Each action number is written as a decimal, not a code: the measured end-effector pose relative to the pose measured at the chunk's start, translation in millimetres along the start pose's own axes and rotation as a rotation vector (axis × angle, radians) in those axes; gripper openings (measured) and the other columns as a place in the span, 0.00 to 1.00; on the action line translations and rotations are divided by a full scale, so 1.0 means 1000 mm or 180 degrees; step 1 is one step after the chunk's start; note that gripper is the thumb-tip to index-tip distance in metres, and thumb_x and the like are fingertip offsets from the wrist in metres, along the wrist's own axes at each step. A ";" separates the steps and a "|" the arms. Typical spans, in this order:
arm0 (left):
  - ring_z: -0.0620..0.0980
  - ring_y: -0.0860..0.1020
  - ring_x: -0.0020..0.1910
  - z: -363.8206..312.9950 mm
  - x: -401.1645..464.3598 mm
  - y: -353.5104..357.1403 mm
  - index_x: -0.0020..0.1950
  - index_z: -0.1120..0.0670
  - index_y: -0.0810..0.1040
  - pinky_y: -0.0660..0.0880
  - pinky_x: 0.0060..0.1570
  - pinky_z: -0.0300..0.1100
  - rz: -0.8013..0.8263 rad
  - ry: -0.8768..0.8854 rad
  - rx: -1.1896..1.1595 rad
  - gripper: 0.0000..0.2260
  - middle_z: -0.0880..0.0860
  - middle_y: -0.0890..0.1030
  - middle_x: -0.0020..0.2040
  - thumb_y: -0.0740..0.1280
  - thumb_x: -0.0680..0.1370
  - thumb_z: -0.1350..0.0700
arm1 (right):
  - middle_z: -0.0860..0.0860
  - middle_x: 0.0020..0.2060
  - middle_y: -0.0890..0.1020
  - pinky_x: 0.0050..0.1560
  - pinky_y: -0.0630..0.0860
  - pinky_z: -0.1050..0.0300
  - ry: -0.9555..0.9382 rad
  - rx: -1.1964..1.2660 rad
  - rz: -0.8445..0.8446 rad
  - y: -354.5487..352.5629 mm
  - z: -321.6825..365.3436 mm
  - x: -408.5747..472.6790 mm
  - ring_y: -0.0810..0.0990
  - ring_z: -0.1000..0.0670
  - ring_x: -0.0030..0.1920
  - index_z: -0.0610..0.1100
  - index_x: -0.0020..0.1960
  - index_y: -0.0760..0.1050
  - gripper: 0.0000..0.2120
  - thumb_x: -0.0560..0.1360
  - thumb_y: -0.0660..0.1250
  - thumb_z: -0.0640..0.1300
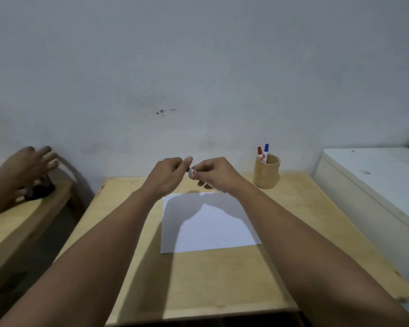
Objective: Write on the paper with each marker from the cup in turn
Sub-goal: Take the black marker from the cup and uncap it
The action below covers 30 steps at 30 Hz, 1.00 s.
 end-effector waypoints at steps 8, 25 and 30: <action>0.48 0.66 0.30 0.030 -0.028 -0.056 0.39 0.53 0.74 0.72 0.38 0.44 0.0721 -0.0503 -0.0463 0.21 0.44 0.70 0.29 0.59 0.86 0.43 | 0.56 0.37 0.84 0.37 0.76 0.65 -0.0319 -0.0183 0.0243 0.059 0.026 0.000 0.81 0.57 0.35 0.44 0.49 0.87 0.04 0.77 0.80 0.42; 0.49 0.56 0.29 0.040 -0.026 -0.054 0.33 0.49 0.62 0.58 0.29 0.40 0.0983 -0.0794 -0.1746 0.22 0.48 0.58 0.32 0.61 0.86 0.48 | 0.50 0.42 0.83 0.35 0.68 0.66 -0.1154 -0.1274 -0.0074 0.062 0.023 -0.002 0.73 0.59 0.31 0.42 0.52 0.83 0.03 0.82 0.73 0.42; 0.44 0.58 0.21 0.050 -0.016 -0.080 0.38 0.48 0.63 0.55 0.22 0.35 0.0149 -0.0978 -0.2912 0.17 0.46 0.61 0.26 0.58 0.87 0.50 | 0.44 0.45 0.83 0.42 0.74 0.47 -0.1551 -0.2391 -0.0574 0.030 -0.006 -0.005 0.79 0.41 0.41 0.40 0.53 0.80 0.08 0.83 0.67 0.45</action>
Point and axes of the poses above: each hand's wrist, its own x-axis towards the middle knuckle, its own y-axis out of the palm, z = x × y, the point moved 1 cm from there along x, towards the middle knuckle
